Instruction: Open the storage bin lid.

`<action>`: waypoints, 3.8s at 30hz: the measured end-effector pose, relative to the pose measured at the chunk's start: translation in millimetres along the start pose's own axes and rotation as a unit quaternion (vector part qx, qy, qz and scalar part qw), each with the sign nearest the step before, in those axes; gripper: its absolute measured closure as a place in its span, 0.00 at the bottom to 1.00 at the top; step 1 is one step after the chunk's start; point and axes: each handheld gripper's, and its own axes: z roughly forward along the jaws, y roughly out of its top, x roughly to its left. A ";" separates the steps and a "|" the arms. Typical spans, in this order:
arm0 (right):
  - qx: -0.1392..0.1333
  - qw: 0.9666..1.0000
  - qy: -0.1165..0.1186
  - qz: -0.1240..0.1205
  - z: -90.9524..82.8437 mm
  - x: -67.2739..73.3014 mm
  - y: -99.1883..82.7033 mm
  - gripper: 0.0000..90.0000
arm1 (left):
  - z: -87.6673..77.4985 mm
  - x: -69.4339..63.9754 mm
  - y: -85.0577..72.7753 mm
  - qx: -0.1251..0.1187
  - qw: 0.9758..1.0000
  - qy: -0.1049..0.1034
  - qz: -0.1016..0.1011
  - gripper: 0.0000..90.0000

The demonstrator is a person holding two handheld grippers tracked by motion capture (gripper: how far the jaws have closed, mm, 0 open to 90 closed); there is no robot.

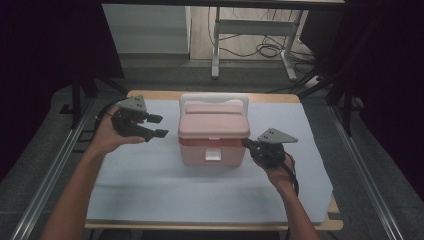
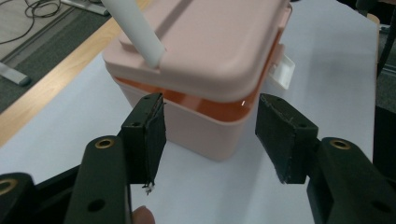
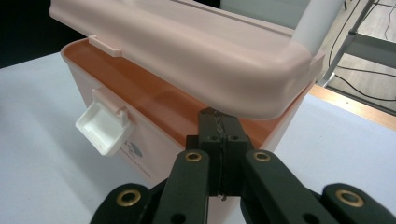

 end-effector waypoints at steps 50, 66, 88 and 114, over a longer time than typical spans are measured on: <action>0.003 1.000 -0.007 -0.002 -1.2 0.4 4.9 1.00 | 51.0 -57.2 -34.5 0.000 1.000 0.009 -0.030 1.00; 0.008 1.000 -0.006 -0.002 -1.4 0.6 5.1 1.00 | 78.4 -70.2 -23.1 -0.009 1.000 -0.009 -0.023 1.00; 0.007 1.000 -0.002 0.000 1.4 0.3 4.2 1.00 | 124.5 -88.4 5.9 -0.028 0.999 -0.016 0.002 1.00; 0.007 1.000 -0.004 -0.004 1.4 -2.3 11.1 1.00 | 135.2 -83.4 7.2 -0.017 1.000 -0.020 0.001 1.00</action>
